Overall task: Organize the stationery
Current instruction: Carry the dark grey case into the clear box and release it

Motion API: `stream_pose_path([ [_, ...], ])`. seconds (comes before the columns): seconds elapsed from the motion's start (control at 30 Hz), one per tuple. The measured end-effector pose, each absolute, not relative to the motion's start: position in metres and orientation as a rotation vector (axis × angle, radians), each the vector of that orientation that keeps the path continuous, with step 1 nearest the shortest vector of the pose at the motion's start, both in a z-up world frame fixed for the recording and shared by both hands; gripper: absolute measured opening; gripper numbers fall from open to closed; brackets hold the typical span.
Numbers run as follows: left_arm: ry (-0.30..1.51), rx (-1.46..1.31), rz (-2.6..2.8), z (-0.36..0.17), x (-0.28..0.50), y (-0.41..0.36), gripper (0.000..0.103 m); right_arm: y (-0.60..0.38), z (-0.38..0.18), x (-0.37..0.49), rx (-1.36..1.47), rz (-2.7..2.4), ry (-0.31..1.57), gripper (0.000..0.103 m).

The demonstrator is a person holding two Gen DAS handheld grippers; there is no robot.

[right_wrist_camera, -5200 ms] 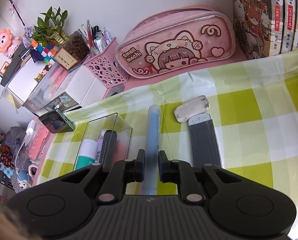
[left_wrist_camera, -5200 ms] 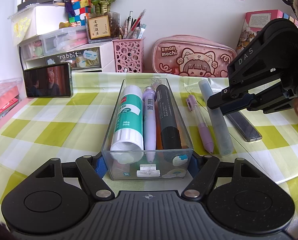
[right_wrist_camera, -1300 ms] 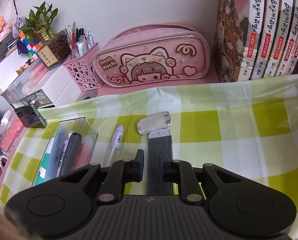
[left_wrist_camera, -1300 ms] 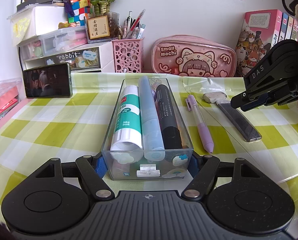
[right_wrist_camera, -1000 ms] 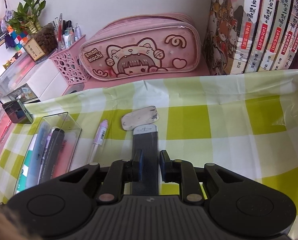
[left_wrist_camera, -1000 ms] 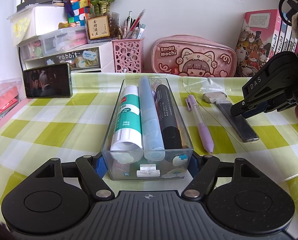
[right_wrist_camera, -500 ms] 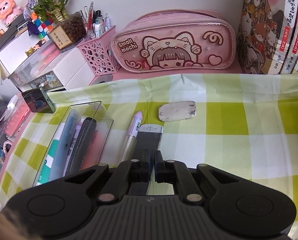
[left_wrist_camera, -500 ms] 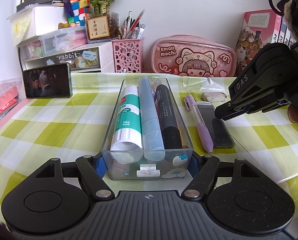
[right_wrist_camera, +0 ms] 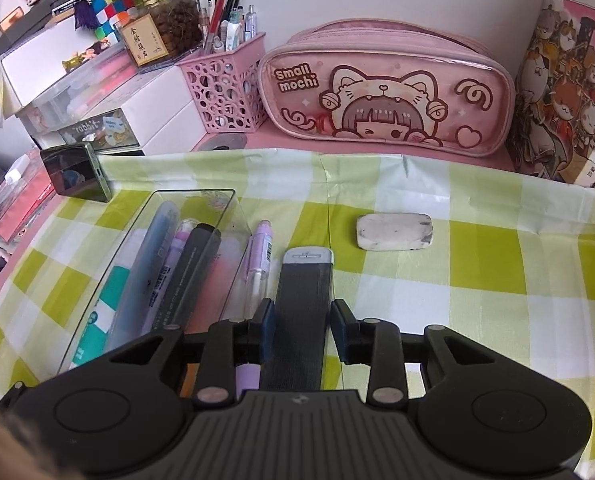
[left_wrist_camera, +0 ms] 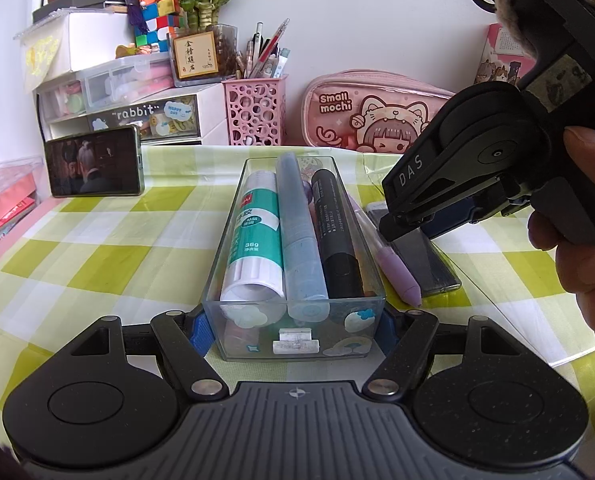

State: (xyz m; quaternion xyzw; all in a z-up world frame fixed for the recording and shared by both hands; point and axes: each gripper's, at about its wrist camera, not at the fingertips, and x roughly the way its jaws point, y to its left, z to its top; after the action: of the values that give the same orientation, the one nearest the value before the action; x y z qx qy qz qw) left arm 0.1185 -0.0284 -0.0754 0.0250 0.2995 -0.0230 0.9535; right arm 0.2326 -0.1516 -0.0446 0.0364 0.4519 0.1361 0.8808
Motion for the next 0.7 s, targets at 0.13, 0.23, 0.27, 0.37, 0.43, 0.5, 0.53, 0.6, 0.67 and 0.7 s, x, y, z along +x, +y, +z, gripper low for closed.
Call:
stream_pose_path([
  [0.13, 0.608, 0.051, -0.047, -0.075, 0.118, -0.028, 0.072, -0.142, -0.044, 0.232, 0.003, 0.302, 0.941, 0.05],
  [0.23, 0.608, 0.051, -0.047, -0.075, 0.119, -0.028, 0.073, -0.138, -0.046, 0.23, -0.031, 0.275, 0.921, 0.044],
  [0.27, 0.608, 0.051, -0.047, -0.075, 0.118, -0.028, 0.072, -0.141, -0.046, 0.23, -0.005, 0.269, 0.923, 0.044],
  [0.37, 0.608, 0.051, -0.047, -0.075, 0.118, -0.028, 0.072, -0.153, -0.042, 0.228, 0.08, 0.249, 0.916, 0.024],
  [0.43, 0.608, 0.051, -0.047, -0.075, 0.118, -0.028, 0.072, -0.165, -0.036, 0.227, 0.16, 0.261, 0.909, 0.016],
  [0.5, 0.608, 0.051, -0.047, -0.075, 0.119, -0.028, 0.072, -0.167, -0.034, 0.226, 0.156, 0.243, 0.907, 0.016],
  [0.53, 0.608, 0.051, -0.047, -0.075, 0.119, -0.028, 0.072, -0.164, -0.035, 0.228, 0.126, 0.238, 0.918, 0.017],
  [0.6, 0.608, 0.051, -0.047, -0.075, 0.118, -0.028, 0.072, -0.163, -0.042, 0.232, 0.132, 0.273, 0.963, 0.019],
  [0.67, 0.608, 0.051, -0.047, -0.075, 0.118, -0.028, 0.072, -0.161, -0.045, 0.232, 0.163, 0.308, 0.969, 0.033],
  [0.7, 0.608, 0.051, -0.047, -0.075, 0.118, -0.028, 0.072, -0.16, -0.045, 0.23, 0.173, 0.319, 0.966, 0.042],
])
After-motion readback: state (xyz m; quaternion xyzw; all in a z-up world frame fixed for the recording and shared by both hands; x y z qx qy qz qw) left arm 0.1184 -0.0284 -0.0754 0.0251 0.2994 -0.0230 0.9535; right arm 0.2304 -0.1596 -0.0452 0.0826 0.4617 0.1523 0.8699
